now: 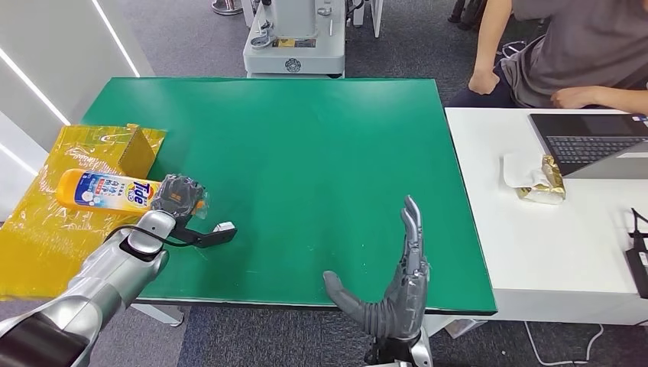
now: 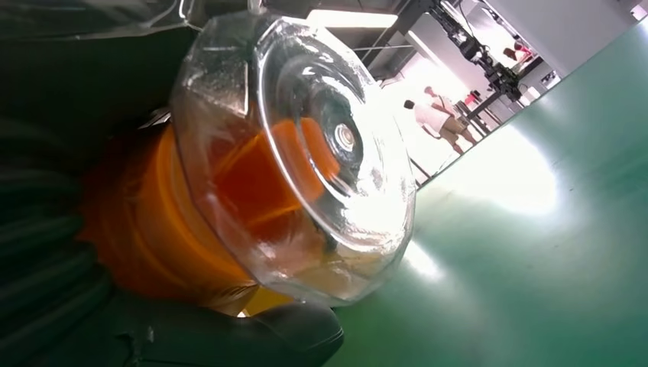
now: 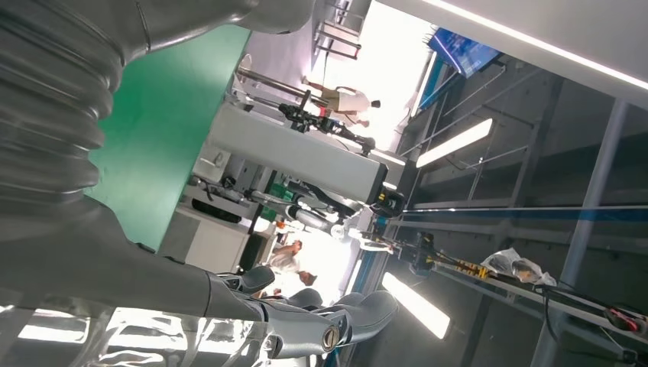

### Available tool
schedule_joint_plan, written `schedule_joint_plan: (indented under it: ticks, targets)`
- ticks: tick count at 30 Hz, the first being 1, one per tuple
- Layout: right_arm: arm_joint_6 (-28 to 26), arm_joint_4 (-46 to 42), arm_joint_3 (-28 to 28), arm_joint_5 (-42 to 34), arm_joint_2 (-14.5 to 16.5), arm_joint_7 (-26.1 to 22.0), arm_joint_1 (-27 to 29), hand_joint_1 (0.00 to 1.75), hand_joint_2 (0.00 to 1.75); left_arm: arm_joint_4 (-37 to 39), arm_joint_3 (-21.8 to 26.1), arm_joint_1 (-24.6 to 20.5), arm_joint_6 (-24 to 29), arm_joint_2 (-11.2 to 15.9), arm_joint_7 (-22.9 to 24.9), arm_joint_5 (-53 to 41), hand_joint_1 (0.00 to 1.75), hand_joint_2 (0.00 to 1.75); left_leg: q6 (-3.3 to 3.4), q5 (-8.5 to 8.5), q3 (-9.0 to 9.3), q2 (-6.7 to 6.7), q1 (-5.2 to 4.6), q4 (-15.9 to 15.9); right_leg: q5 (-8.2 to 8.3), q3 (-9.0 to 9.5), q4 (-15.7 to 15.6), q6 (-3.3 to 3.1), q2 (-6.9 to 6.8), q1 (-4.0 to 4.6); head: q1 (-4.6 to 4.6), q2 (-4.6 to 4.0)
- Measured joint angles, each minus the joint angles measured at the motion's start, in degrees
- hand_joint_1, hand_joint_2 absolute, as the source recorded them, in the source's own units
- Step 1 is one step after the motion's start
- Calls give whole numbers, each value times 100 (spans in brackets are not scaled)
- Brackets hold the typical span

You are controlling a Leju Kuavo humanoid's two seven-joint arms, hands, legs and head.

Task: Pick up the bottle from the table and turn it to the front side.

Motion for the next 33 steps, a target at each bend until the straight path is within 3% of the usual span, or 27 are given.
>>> schedule_joint_plan:
  ticks: [14,23,33]
  targets:
    - [1,-62,-47,90,0,0,38,0,175,0,275,1,124,-132,-271,-15,175,175,0,0,-1,0,0,0,0,0,0,0,0,0,0,0]
    - [12,-48,-48,-28,2,0,4,0,175,0,711,270,510,-253,-575,257,175,175,0,0,-1,0,0,-1,0,0,0,0,0,0,0,0]
    - [25,9,-39,-102,33,0,-91,0,175,0,1010,376,416,-290,-617,248,175,175,0,0,-2,-2,0,-1,0,1,1,0,-1,0,0,0]
